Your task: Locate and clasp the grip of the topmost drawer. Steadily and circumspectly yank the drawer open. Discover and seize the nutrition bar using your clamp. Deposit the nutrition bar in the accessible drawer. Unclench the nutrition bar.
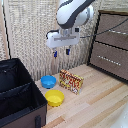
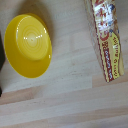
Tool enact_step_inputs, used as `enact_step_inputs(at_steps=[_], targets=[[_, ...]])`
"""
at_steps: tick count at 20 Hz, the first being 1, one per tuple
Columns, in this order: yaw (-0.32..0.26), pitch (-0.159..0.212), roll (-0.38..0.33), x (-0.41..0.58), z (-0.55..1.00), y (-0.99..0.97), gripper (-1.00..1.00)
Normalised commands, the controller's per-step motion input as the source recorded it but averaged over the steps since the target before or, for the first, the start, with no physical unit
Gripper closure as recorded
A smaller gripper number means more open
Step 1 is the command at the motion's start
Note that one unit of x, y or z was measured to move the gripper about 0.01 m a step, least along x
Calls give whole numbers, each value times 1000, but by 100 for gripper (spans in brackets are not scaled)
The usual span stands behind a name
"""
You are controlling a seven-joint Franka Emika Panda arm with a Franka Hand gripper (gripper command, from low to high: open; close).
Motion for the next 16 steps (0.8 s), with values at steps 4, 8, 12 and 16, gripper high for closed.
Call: enact_step_inputs(at_steps=[4, 8, 12, 16], targets=[[129, 0, -211, 26, 277, -11, -100], [161, 0, -276, 38, 353, 0, -100], [159, 0, -282, 36, 338, 0, -100], [156, 0, -288, 33, 329, 0, -100]])
